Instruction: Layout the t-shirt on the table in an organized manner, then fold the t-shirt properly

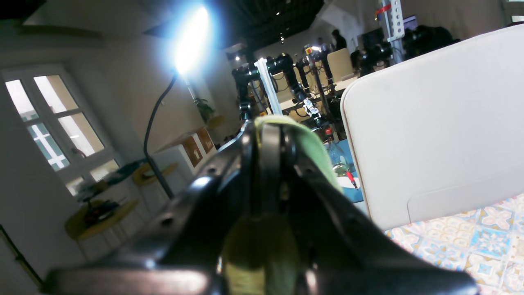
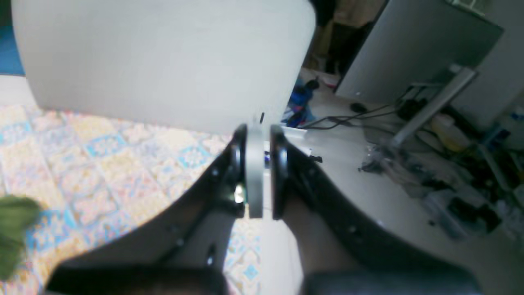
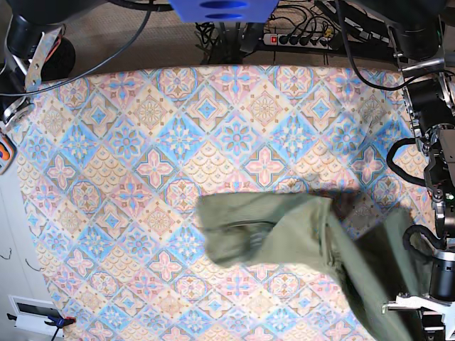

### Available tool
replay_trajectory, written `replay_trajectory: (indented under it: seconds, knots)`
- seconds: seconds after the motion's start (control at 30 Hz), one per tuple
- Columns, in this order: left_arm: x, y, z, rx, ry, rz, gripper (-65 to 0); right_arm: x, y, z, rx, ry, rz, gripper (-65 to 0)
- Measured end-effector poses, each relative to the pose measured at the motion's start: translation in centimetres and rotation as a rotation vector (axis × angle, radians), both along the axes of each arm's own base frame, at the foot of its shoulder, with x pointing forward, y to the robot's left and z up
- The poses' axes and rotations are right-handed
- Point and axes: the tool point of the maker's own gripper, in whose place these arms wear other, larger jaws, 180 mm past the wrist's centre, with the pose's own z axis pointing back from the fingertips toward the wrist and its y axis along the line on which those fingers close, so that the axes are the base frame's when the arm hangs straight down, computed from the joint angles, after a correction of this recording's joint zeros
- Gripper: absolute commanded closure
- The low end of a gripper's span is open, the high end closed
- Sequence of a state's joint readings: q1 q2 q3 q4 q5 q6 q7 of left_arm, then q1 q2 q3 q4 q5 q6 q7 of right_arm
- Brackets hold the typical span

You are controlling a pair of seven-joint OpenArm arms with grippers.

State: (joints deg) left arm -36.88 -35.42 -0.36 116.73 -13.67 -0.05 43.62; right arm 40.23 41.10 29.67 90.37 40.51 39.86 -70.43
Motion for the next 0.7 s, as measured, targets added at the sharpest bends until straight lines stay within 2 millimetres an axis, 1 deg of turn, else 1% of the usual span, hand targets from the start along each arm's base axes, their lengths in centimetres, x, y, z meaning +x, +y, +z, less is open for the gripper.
replay_trajectory:
  seconds: [0.07,0.13,0.17,0.2,0.23,0.27,0.3,0.33,0.37,0.43,0.5,0.53,0.6,0.7]
  knots:
    - [0.3,-0.8,-1.0,0.013,0.021,-0.017,0.0,0.9,1.3,-1.5,-0.018,0.063,0.030,-2.2]
    - [0.5,-1.2,-3.6,0.015,0.079,-0.036,0.0,1.7,2.9,-3.3,-0.011,0.097,0.072,-2.2]
    - [0.8,-0.9,-5.4,0.009,0.135,-0.023,0.0,1.9,3.6,-4.9,0.008,0.116,0.094,-2.2]
    - [1.1,-0.4,-6.7,0.004,0.182,-0.004,0.0,1.8,4.4,-7.6,0.028,0.169,0.113,-2.2]
    - [1.2,-0.1,-6.8,0.002,0.189,0.004,0.0,1.5,4.6,-10.3,0.045,0.233,0.106,-2.2]
    - [1.1,0.0,-6.3,0.004,0.175,0.007,0.0,1.3,4.9,-12.5,0.062,0.286,0.101,-2.2]
    - [0.9,-0.2,-5.2,0.006,0.134,-0.001,0.0,1.1,5.5,-14.8,0.083,0.333,0.107,-2.2]
    - [0.8,-0.3,-4.4,0.005,0.106,-0.007,0.0,0.8,6.1,-16.4,0.103,0.364,0.122,-2.2]
    - [0.8,-0.9,-3.8,0.011,0.094,-0.022,0.0,0.5,7.0,-17.8,0.125,0.382,0.145,-2.2]
    - [1.2,-3.0,-3.0,0.057,0.086,-0.054,0.0,0.2,8.4,-20.1,0.155,0.420,0.168,-2.2]
    - [1.3,-5.0,-2.6,0.085,0.072,-0.112,0.0,0.3,11.0,-22.4,0.169,0.474,0.218,-2.3]
    - [1.5,-5.6,-2.9,0.091,0.087,-0.123,0.0,0.3,12.6,-23.5,0.166,0.501,0.253,-2.3]
    - [1.8,-5.5,-3.4,0.084,0.128,-0.110,0.0,0.5,16.2,-24.9,0.177,0.529,0.341,-2.6]
    - [1.8,-5.5,-3.2,0.058,0.120,-0.103,0.0,0.5,19.4,-26.5,0.151,0.581,0.411,-7.2]
